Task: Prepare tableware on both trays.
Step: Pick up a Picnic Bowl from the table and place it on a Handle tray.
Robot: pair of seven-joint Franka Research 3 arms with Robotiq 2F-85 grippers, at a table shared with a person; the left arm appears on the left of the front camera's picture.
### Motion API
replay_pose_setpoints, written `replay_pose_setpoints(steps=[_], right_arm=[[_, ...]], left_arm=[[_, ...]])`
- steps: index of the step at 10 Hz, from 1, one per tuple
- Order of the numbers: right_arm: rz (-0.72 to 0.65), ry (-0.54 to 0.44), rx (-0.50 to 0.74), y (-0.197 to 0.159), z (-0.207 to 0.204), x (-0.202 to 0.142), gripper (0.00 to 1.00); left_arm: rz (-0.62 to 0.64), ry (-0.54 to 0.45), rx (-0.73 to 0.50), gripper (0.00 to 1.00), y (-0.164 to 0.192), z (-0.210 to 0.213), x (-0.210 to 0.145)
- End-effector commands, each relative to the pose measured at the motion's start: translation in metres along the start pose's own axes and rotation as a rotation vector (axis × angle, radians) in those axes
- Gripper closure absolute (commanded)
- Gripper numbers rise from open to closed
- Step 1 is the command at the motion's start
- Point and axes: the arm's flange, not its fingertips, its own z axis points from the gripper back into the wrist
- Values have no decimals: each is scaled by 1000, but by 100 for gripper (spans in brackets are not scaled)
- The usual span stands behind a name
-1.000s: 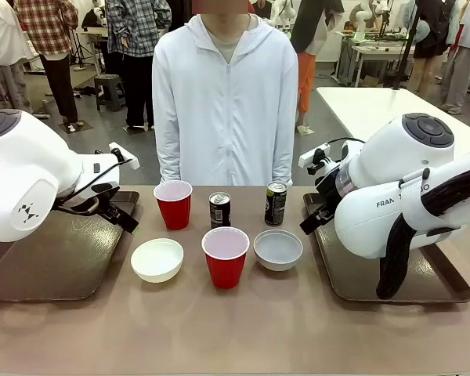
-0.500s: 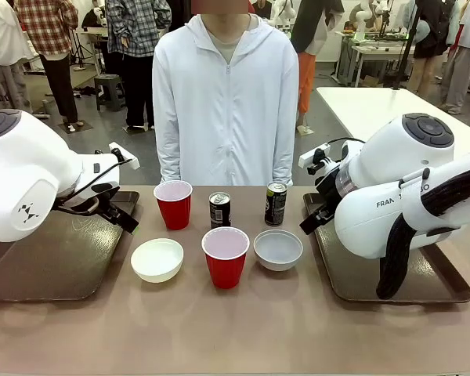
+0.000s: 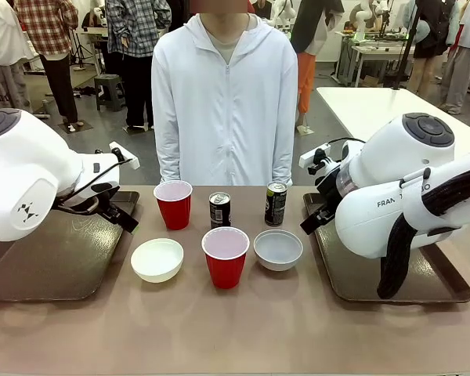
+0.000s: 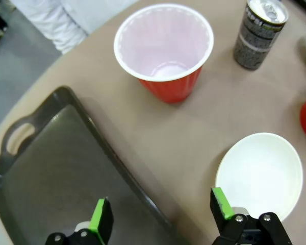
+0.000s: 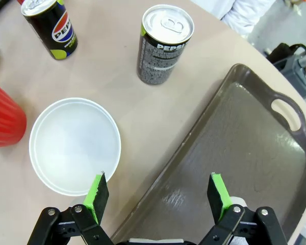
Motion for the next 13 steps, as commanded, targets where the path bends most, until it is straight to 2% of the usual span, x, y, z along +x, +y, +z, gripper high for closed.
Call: replay_pose_setpoints(steps=[1, 4, 6, 8, 9, 10, 11, 12, 13], right_arm=[[-40, 86, 4, 12, 27, -34, 0], [-101, 128, 126, 24, 91, -106, 0], [-104, 156, 146, 45, 122, -143, 0], [-101, 190, 166, 61, 130, -165, 0], [-95, 184, 140, 6, 118, -13, 0], [-95, 184, 140, 6, 118, -13, 0], [-95, 184, 140, 6, 118, -13, 0], [-88, 194, 148, 10, 141, -18, 0], [-196, 274, 320, -3, 122, -25, 0]], left_arm=[[-74, 89, 10, 0, -13, 38, -26], [-97, 181, -181, 0, -26, 91, -78], [-73, 220, -254, 0, -34, 99, -102], [19, 256, -270, 0, -31, 97, -121], [74, 206, -203, 0, -27, 88, -106], [-39, 261, -266, 0, -13, 106, -28], [-39, 261, -266, 0, -13, 106, -28], [5, 259, -248, 0, -2, 107, -30], [39, 237, -479, 0, 9, 106, -37]])
